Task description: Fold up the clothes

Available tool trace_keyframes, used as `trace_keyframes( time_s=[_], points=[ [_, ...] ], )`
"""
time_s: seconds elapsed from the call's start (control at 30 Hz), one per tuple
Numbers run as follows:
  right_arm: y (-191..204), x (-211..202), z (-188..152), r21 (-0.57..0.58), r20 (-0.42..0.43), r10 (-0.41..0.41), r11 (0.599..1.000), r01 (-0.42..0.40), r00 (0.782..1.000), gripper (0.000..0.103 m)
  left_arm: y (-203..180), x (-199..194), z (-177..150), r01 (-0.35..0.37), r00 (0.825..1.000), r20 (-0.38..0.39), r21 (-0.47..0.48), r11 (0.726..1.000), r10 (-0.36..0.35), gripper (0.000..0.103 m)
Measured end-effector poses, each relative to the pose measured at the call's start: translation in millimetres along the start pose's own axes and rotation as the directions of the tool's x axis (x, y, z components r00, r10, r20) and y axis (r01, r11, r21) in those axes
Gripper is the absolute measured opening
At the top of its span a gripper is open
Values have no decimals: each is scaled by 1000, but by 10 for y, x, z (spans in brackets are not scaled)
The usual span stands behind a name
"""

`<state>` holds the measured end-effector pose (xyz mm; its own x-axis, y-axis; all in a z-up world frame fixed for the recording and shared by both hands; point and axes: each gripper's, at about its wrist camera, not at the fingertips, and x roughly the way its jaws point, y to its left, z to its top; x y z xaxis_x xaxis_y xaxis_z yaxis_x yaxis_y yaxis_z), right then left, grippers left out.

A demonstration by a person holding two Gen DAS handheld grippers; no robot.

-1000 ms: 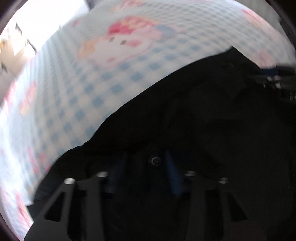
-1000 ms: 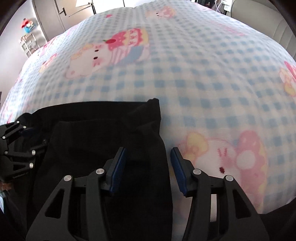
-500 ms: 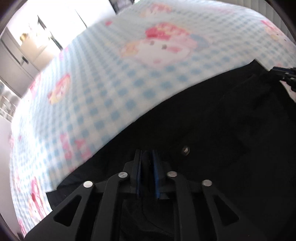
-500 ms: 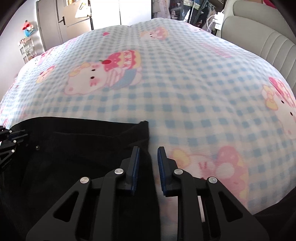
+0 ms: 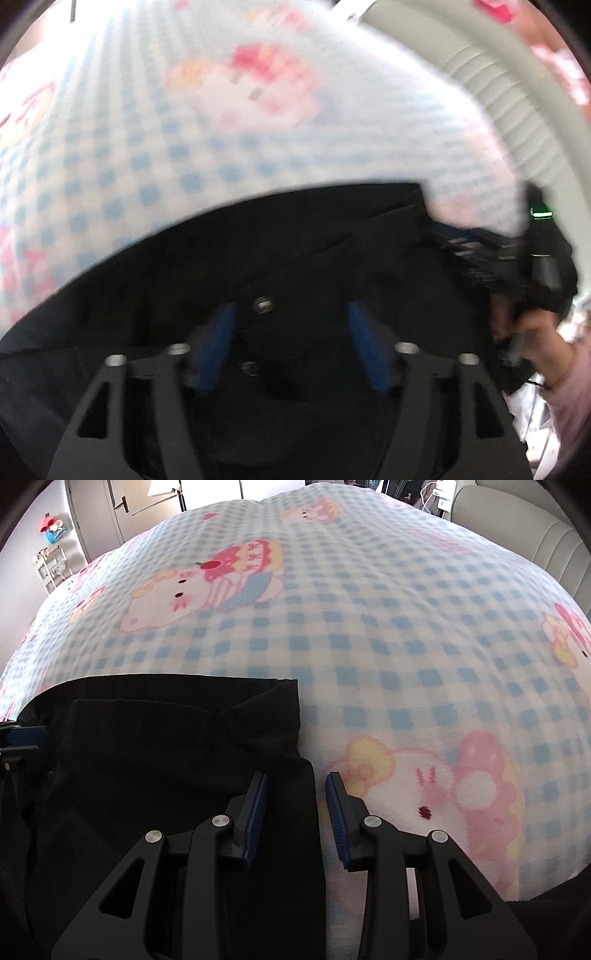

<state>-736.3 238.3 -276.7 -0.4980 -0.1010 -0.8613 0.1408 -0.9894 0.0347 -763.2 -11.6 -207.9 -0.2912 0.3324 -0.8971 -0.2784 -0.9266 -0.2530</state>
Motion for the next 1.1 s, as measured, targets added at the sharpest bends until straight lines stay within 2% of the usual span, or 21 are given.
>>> trace_keyframes(
  time_s=[0.07,0.1,0.13,0.17,0.23,0.27,0.3,0.37,0.4,0.43,0.47,0.5,0.53,0.67,0.7,0.77,0.83,0.9,0.97,1.03,1.1],
  points=[
    [-42,-3,-2,11,-6,15,1000,-15,1000,34,-52,179,12,-91,995,-33,-5,996,91,67],
    [-74,-19,-31,25,-5,32,999,-32,999,38,-121,195,-3,-119,993,-13,-12,993,119,62],
    [-105,-35,-60,38,-5,49,998,-49,999,44,-246,184,-23,-141,990,18,5,990,141,44],
    [-110,-31,-55,37,-6,61,997,-60,998,45,-360,163,-40,-162,986,47,33,986,160,34],
    [-130,-45,-43,38,-3,86,996,-85,996,46,-584,116,-80,-195,977,102,99,976,185,16],
    [-171,-89,-44,56,7,121,991,-122,993,46,-644,93,-82,-234,967,129,112,966,219,5],
    [-199,-114,-36,72,19,143,987,-144,990,46,-646,43,-58,-267,955,160,101,958,249,3],
    [-219,-152,8,80,36,171,982,-174,985,46,-641,-58,-9,-326,927,219,74,942,304,3],
    [-229,-171,29,83,45,185,979,-189,982,46,-590,-116,30,-331,919,240,42,943,312,3],
    [-239,-189,51,86,53,199,975,-203,979,25,-506,-171,82,-328,914,254,3,945,316,3],
    [-191,-170,61,49,47,158,986,-160,986,9,-445,-147,109,-343,910,247,-3,939,333,3],
    [-123,-104,85,-6,32,113,994,-112,993,5,-383,-123,137,-359,905,241,-9,933,351,3],
    [-82,-60,118,-30,31,69,997,-68,997,5,-321,-99,165,-374,900,234,-16,927,367,3],
    [-333,-72,166,85,71,-7,996,1,997,6,22,-48,148,-418,884,208,-49,907,419,4],
    [-351,-67,179,87,67,-16,996,10,998,10,118,-52,117,-419,883,202,-63,906,423,5],
    [-388,-57,204,90,59,-33,996,28,998,17,192,-141,55,-358,905,195,-132,924,379,5],
    [-387,-173,193,92,72,-4,996,-3,997,23,251,-244,-11,-294,923,197,-193,936,330,6],
    [-404,-393,155,115,101,85,989,-97,991,27,124,-534,-137,-214,930,270,-154,965,249,13],
    [-417,-668,72,141,115,178,971,-193,977,28,-107,-794,-344,-176,938,292,-63,982,187,46],
    [-426,-999,-57,169,113,273,942,-290,955,28,-335,-929,-551,-145,958,253,24,989,134,47],
    [-319,-1346,-273,173,76,392,901,-399,917,29,-483,-1052,-824,-125,971,214,56,991,110,47]
  ],
)
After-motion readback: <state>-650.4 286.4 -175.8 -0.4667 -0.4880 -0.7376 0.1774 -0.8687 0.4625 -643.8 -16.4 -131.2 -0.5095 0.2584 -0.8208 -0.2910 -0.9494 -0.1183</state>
